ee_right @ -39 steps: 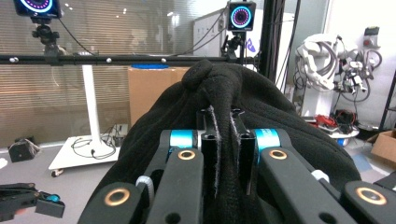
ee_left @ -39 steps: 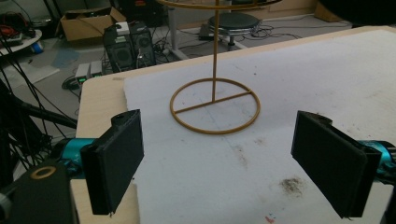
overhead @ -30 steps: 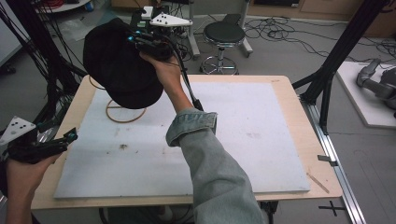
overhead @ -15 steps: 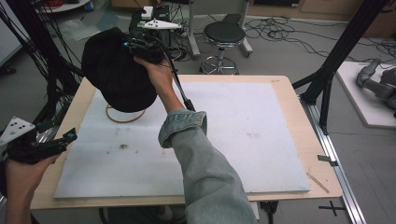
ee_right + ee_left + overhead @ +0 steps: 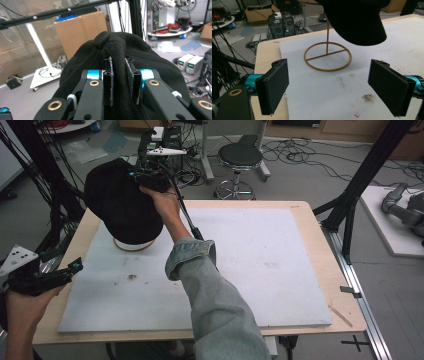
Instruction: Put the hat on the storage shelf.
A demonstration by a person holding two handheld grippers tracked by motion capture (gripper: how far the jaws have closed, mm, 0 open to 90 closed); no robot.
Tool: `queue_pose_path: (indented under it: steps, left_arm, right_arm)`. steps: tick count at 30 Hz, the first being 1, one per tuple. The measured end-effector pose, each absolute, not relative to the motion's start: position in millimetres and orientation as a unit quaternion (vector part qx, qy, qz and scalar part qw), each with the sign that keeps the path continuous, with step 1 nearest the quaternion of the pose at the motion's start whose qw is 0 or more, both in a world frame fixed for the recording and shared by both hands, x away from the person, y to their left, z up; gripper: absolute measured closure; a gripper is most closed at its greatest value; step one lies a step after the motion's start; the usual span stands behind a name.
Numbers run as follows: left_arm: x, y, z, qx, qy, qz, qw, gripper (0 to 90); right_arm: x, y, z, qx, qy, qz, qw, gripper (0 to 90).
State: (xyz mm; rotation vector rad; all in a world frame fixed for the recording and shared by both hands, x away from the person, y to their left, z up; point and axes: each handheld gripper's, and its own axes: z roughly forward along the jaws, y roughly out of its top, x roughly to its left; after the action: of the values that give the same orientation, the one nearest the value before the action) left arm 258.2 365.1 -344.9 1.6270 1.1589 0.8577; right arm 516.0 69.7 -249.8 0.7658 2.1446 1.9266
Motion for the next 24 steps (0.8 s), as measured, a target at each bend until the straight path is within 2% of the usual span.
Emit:
queue_pose_path:
  steps: [13,24]
  left_arm:
    - [258,364,-345,0.666,0.47,0.348,0.463,17.3]
    - [259,363,-345,0.665,0.47,0.348,0.464,17.3]
  right_arm:
    - [519,79,-260,0.291,0.718,0.629,0.06,70.5]
    - [520,82,-264,0.298,0.722,0.62,0.07,61.9]
